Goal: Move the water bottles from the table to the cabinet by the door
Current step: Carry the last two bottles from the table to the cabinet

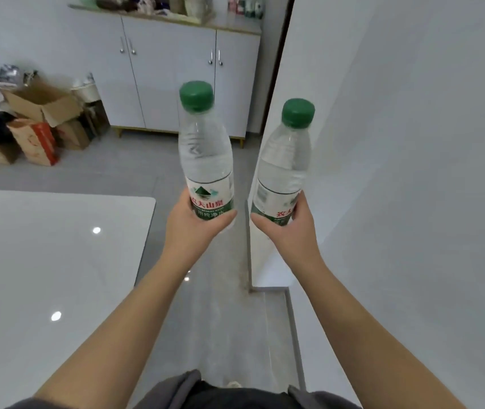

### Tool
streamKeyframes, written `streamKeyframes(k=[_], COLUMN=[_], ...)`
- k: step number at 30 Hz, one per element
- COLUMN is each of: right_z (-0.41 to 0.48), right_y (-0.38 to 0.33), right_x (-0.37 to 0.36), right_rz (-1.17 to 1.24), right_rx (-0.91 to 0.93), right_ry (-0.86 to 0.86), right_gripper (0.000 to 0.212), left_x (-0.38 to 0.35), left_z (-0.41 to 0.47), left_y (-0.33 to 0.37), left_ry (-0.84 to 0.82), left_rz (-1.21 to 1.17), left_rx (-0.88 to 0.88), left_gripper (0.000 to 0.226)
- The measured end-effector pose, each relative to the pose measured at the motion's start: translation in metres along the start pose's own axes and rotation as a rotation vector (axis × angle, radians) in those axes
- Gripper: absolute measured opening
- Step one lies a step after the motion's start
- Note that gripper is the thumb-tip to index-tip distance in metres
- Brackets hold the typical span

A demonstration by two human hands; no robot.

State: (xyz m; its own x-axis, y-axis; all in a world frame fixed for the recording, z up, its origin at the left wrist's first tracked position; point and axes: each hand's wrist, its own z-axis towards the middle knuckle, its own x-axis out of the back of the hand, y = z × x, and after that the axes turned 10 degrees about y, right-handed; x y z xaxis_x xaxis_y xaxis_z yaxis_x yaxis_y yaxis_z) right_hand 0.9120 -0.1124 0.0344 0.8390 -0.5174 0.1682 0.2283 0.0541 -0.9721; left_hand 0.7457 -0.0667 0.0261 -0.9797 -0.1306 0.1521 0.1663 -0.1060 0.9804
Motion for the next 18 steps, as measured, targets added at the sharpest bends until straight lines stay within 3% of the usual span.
streamKeyframes(k=[11,18], right_z=[0.049,0.052], right_y=[-0.131,-0.162], right_x=[0.012,0.006], right_rz=[0.209,0.24], right_rx=[0.219,0.272], right_ry=[0.074,0.054], right_gripper=[0.054,0.058], left_x=[0.032,0.035], left_z=[0.064,0.062], left_y=[0.141,0.174], left_ry=[-0.099,-0.129], left_rz=[-0.237,-0.283], left_rx=[-0.197,-0.235], left_gripper=[0.042,0.037])
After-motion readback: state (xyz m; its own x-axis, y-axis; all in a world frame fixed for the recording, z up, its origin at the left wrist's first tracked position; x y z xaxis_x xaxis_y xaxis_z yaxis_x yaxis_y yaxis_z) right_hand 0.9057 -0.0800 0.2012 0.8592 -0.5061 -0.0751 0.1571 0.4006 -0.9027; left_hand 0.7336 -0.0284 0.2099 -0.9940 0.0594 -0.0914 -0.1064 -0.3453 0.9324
